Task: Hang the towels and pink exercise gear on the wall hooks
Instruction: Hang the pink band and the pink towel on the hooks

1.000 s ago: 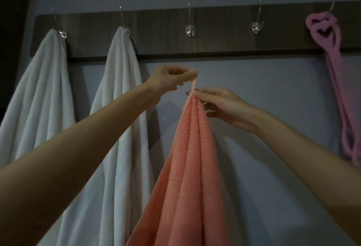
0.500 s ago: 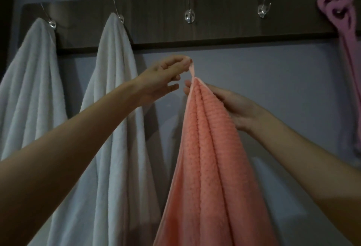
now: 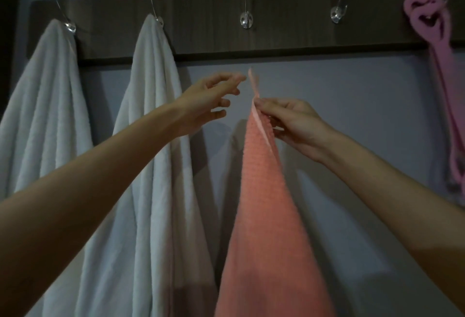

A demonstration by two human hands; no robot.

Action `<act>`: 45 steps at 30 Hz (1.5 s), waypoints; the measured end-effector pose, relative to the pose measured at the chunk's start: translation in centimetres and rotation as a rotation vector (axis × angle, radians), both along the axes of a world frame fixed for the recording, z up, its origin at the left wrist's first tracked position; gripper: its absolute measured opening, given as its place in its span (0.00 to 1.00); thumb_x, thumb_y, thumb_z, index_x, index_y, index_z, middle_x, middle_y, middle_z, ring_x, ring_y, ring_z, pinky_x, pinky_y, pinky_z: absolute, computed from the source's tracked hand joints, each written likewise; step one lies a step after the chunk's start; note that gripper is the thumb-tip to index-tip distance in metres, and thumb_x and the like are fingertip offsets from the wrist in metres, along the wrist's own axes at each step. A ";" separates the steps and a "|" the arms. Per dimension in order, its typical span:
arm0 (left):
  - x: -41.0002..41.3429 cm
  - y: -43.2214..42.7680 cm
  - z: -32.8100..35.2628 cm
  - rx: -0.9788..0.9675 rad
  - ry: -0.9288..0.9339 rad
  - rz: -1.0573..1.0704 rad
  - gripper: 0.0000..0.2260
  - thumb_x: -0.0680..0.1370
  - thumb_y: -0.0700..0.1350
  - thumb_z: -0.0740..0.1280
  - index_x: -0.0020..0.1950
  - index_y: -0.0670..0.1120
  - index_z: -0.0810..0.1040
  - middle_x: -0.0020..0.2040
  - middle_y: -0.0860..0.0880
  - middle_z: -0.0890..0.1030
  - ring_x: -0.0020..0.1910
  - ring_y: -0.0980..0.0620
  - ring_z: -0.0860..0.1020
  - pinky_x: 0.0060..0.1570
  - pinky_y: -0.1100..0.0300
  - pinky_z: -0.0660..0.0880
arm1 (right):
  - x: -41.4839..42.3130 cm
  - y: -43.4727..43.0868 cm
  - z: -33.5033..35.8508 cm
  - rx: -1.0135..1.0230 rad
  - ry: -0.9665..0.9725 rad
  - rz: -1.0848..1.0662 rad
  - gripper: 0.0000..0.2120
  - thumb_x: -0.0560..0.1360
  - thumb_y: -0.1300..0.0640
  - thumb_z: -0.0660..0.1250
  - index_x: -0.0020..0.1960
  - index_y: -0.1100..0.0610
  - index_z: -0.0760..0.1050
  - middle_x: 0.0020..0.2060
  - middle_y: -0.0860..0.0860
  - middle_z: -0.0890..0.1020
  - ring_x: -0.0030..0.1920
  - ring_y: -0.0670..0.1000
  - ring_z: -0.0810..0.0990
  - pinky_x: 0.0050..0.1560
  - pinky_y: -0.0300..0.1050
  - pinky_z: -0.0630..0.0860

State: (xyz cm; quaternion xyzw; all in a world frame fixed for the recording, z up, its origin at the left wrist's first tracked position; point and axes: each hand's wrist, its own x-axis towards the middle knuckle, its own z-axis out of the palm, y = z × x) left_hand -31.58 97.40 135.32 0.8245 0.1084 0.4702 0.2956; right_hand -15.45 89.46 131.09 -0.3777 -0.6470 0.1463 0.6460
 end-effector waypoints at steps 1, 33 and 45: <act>-0.2 -0.2 0.0 -0.004 -0.002 0.034 0.14 0.76 0.59 0.63 0.59 0.55 0.76 0.54 0.54 0.76 0.53 0.53 0.74 0.49 0.60 0.72 | -0.1 0.0 0.0 0.018 -0.006 -0.063 0.08 0.71 0.51 0.71 0.46 0.54 0.82 0.32 0.45 0.80 0.36 0.44 0.75 0.43 0.39 0.73; 2.2 -1.2 4.9 0.045 -0.147 -0.015 0.24 0.70 0.68 0.60 0.56 0.53 0.79 0.55 0.54 0.80 0.54 0.55 0.77 0.48 0.60 0.72 | -0.3 -1.6 5.1 0.199 -0.079 -0.362 0.10 0.73 0.54 0.70 0.51 0.56 0.81 0.39 0.45 0.80 0.37 0.38 0.79 0.36 0.30 0.73; 3.4 0.4 8.6 0.184 -0.372 0.061 0.08 0.70 0.54 0.73 0.45 0.53 0.83 0.43 0.58 0.82 0.45 0.62 0.76 0.40 0.65 0.69 | 0.7 0.3 9.6 0.256 -0.092 -0.341 0.03 0.73 0.55 0.70 0.45 0.53 0.81 0.37 0.45 0.80 0.31 0.35 0.78 0.28 0.26 0.71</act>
